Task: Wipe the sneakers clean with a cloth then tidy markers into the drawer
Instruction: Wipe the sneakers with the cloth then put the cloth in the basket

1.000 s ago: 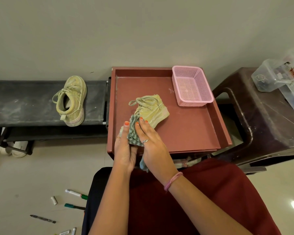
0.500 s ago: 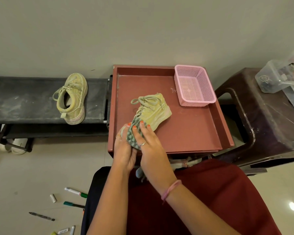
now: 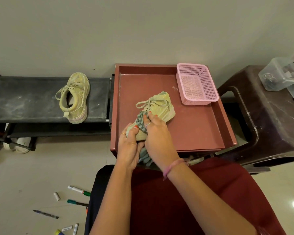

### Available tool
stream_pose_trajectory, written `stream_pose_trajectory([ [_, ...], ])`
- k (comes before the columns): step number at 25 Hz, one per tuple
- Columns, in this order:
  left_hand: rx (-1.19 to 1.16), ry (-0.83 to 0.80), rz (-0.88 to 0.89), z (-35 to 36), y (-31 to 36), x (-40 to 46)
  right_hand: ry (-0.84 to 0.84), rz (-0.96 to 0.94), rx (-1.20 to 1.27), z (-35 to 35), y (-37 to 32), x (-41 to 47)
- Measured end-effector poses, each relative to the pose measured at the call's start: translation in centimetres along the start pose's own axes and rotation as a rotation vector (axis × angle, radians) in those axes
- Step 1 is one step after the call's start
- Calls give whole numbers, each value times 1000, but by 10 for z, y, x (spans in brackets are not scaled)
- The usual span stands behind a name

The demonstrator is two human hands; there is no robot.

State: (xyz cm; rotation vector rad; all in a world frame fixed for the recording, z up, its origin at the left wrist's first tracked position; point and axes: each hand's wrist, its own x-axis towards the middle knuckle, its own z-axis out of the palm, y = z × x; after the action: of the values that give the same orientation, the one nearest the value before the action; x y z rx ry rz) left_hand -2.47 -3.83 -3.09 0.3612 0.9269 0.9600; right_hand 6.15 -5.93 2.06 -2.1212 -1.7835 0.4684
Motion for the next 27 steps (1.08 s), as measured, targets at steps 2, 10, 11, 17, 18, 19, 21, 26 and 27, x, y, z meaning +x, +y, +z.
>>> stream_pose_trajectory([
  [2,15,-13,4,-2,-1,1,47,-15,73,0,-6,-21],
  [10,-14,28,0,1,1,1,144,-55,-8,0,20,6],
  [11,-32,33,-3,1,0,1,126,-41,-58,-5,26,17],
  [17,-59,65,1,3,0,2,106,45,-198,-17,26,49],
  [18,-63,61,-4,2,0,3,70,39,-190,-17,19,39],
  [19,-53,53,-11,1,1,3,55,32,-147,-16,13,26],
  [21,-11,50,-26,0,2,3,77,40,-19,-12,1,-3],
  [26,-38,62,-60,-2,3,1,205,40,97,23,-3,-35],
  [27,-38,62,-61,0,4,0,247,2,84,27,3,-35],
])
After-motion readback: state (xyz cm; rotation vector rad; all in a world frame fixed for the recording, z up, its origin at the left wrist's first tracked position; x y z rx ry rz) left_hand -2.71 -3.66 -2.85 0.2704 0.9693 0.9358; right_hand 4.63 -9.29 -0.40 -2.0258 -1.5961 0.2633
